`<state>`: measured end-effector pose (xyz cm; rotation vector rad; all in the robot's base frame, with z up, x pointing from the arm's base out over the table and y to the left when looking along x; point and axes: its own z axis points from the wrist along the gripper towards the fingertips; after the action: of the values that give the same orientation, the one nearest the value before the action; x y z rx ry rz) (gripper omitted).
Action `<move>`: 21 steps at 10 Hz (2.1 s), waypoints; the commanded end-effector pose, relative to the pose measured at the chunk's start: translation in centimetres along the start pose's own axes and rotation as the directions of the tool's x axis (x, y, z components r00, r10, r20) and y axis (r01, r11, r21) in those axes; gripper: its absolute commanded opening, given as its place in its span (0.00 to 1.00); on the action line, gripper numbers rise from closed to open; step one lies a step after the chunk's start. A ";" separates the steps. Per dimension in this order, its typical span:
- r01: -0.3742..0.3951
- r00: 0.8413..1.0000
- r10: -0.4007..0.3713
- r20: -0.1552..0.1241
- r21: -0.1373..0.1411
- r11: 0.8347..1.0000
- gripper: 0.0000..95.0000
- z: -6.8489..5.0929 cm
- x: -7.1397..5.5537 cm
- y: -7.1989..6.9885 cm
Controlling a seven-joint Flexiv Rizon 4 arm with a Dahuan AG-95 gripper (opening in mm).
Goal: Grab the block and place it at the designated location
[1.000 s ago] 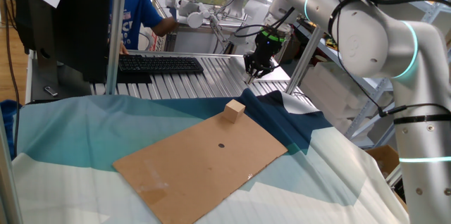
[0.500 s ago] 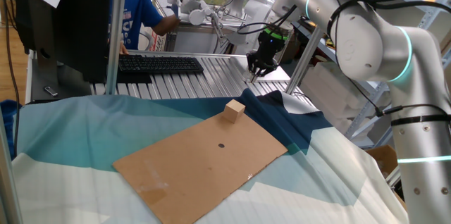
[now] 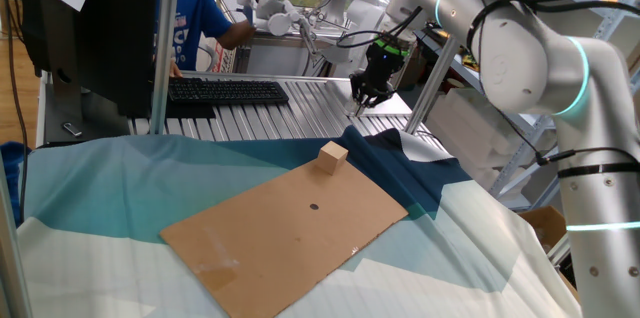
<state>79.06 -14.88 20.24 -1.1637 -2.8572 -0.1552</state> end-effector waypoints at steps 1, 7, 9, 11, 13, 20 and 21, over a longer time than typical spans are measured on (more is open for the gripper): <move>0.021 0.998 -0.020 0.057 -0.028 0.999 0.00 0.2 0.3 -0.3; 0.022 0.998 -0.020 0.058 -0.029 0.999 0.00 0.7 0.3 -0.3; 0.023 0.998 -0.021 0.062 -0.030 0.999 0.00 0.9 0.3 -0.4; 0.019 0.998 -0.017 0.056 -0.038 0.999 0.00 0.9 0.3 -0.4; 0.018 0.998 -0.016 0.054 -0.037 0.999 0.00 0.9 0.3 -0.4; 0.020 0.999 -0.018 0.046 -0.045 0.999 0.00 1.5 0.2 -0.4; 0.017 0.999 -0.015 0.047 -0.045 0.999 0.00 1.8 0.2 -0.4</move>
<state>78.79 -14.81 18.19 -1.1619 -2.9146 -0.1986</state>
